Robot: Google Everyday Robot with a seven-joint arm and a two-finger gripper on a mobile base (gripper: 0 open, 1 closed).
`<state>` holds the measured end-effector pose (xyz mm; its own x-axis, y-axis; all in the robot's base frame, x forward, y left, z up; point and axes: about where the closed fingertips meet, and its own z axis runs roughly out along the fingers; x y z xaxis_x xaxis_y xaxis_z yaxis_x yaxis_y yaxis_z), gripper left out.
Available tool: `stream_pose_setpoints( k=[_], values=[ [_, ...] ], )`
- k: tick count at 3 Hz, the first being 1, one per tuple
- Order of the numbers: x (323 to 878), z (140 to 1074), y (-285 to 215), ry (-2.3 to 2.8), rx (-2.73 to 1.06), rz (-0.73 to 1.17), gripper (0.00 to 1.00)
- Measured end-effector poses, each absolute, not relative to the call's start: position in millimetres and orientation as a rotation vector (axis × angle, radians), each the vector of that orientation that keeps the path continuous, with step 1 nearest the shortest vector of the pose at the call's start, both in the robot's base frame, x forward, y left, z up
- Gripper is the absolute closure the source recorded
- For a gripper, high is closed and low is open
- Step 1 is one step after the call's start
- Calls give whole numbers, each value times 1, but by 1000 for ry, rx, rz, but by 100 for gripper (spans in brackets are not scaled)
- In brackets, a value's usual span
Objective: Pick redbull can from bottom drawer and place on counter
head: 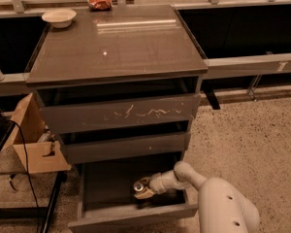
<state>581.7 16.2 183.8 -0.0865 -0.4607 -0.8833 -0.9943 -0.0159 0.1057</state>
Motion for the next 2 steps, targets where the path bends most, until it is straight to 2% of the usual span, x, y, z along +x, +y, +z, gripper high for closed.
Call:
stream_pose_setpoints(
  k=[2],
  values=[
    [571, 251, 23, 1585, -1583, 977, 100]
  ],
)
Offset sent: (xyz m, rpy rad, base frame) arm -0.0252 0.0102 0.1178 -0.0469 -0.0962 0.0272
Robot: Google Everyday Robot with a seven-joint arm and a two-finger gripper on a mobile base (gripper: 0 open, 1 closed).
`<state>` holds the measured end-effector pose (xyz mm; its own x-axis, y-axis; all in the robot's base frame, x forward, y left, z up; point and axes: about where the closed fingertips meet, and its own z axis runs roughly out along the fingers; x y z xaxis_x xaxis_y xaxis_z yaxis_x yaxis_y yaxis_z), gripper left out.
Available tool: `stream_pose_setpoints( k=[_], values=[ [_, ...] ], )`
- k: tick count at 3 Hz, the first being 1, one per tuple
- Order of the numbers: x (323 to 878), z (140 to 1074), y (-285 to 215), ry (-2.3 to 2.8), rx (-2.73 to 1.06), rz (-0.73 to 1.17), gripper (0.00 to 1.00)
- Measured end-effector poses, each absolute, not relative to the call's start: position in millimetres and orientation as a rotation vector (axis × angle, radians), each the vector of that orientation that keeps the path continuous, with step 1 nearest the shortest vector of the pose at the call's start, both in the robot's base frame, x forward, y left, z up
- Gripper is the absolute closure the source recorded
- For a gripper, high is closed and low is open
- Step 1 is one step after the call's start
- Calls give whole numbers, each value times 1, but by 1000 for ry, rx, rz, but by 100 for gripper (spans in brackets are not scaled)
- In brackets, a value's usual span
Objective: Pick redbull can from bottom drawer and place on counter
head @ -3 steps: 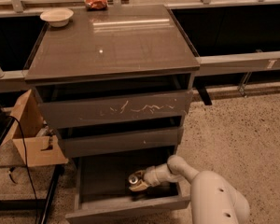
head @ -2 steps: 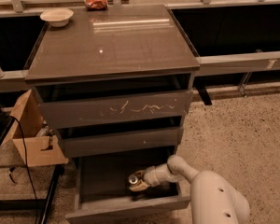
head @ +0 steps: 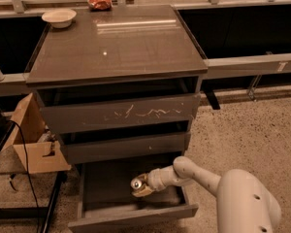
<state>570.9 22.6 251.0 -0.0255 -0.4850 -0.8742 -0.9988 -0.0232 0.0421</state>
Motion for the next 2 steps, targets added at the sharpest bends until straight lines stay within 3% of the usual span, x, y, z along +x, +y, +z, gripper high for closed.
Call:
stream_pose_setpoints(
  k=[2],
  values=[
    [544, 419, 27, 1534, -1640, 825, 100]
  ],
)
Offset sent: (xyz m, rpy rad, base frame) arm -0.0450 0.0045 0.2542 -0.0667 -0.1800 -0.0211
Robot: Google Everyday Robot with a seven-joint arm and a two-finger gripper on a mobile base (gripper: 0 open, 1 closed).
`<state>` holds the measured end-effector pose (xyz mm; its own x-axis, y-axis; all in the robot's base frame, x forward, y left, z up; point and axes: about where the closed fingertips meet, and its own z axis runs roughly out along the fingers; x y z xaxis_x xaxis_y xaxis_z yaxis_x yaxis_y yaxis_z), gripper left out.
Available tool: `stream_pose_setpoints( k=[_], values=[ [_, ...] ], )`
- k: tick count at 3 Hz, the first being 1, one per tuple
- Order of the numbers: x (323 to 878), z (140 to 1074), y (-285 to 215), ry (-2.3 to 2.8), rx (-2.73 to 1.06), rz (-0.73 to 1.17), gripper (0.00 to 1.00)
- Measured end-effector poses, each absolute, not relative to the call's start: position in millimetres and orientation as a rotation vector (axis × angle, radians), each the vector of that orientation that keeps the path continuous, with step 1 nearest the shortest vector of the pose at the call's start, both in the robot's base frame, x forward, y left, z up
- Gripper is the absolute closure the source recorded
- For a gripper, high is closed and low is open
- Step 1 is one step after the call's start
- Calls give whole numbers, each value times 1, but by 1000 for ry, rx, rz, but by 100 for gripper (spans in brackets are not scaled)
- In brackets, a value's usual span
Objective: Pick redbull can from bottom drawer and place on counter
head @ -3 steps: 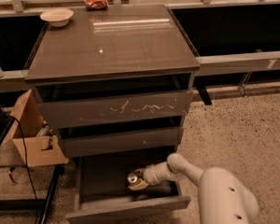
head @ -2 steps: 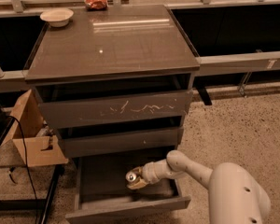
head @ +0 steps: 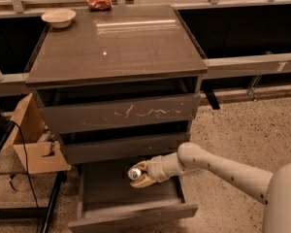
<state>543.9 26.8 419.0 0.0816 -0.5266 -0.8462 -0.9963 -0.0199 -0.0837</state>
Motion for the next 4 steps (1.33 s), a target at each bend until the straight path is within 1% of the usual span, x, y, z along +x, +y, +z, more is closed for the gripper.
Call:
stream_pose_setpoints(
  k=[1, 3, 4],
  values=[
    [544, 423, 28, 1529, -1636, 827, 100],
    [549, 541, 22, 1558, -1599, 746, 100],
    [550, 630, 11, 1503, -1555, 678, 100]
  ],
)
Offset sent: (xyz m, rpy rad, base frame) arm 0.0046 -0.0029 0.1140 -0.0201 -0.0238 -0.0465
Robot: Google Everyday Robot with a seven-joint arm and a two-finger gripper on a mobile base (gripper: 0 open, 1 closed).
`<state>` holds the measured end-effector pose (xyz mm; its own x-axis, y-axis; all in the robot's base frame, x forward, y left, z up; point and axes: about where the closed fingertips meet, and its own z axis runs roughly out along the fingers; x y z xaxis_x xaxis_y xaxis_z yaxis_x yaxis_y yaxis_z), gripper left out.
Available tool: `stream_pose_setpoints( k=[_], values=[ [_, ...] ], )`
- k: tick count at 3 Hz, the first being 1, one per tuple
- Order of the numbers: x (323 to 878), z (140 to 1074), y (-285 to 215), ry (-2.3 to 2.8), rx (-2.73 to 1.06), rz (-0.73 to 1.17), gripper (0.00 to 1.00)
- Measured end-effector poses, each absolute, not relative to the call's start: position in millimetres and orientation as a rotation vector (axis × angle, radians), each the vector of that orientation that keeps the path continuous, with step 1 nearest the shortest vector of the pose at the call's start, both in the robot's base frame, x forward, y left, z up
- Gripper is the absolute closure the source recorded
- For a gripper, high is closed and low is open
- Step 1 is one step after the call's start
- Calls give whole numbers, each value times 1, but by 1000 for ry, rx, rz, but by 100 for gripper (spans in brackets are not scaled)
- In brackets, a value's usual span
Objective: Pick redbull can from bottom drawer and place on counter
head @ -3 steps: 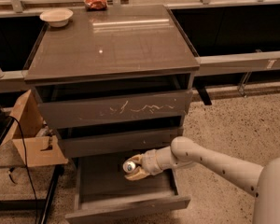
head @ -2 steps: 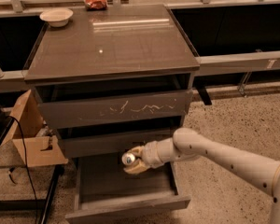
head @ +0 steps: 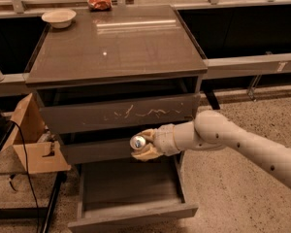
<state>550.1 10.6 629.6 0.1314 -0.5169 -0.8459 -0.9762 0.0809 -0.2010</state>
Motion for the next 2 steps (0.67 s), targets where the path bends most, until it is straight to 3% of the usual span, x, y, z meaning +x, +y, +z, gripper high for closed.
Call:
stream_pose_setpoints(
  k=[2],
  values=[
    [563, 669, 2, 1506, -1502, 687, 100]
  ],
)
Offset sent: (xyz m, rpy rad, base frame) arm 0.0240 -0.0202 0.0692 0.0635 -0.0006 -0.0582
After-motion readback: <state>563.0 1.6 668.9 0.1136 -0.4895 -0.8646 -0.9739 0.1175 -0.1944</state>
